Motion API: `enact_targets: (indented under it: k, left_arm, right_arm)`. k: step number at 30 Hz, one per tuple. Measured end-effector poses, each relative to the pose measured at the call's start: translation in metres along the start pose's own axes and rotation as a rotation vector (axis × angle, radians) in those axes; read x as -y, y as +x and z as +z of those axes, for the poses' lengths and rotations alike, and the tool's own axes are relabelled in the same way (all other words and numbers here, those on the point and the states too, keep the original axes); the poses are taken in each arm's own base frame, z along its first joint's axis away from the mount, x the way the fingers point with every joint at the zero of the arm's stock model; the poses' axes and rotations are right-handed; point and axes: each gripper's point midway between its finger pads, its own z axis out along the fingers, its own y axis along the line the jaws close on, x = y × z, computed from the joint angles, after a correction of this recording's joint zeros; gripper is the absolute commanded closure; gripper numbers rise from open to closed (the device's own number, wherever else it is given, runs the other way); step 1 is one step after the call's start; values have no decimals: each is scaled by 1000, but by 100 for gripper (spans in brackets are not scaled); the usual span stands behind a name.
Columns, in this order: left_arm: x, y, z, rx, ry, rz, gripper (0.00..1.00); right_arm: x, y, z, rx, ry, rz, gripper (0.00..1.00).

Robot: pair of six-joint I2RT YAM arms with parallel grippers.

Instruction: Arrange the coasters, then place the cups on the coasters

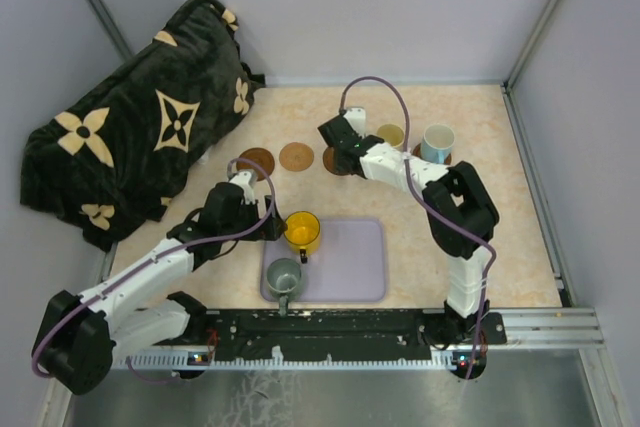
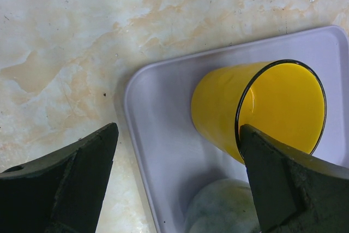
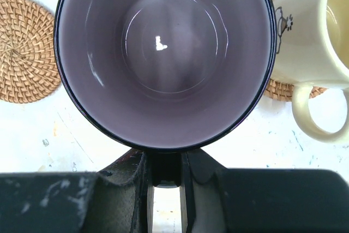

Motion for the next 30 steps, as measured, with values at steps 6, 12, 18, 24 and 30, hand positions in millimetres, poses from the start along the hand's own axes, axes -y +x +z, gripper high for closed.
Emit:
enact_targets:
  k: [6, 12, 18, 24, 30]
  left_arm:
    - [0, 0, 1, -2, 1, 0, 2]
    - [0, 1, 2, -3, 1, 0, 2]
    - [0, 1, 3, -4, 1, 0, 2]
    - [0, 1, 4, -6, 1, 0, 2]
    - [0, 1, 4, -5, 2, -1, 2]
  right_arm:
    - [-5, 5, 12, -10, -9, 2, 100]
    - [-9, 8, 17, -20, -16, 0, 100]
    - [-12, 5, 17, -19, -26, 9, 100]
    - [-14, 9, 17, -32, -35, 13, 100]
    - [-15, 9, 17, -33, -39, 15, 100]
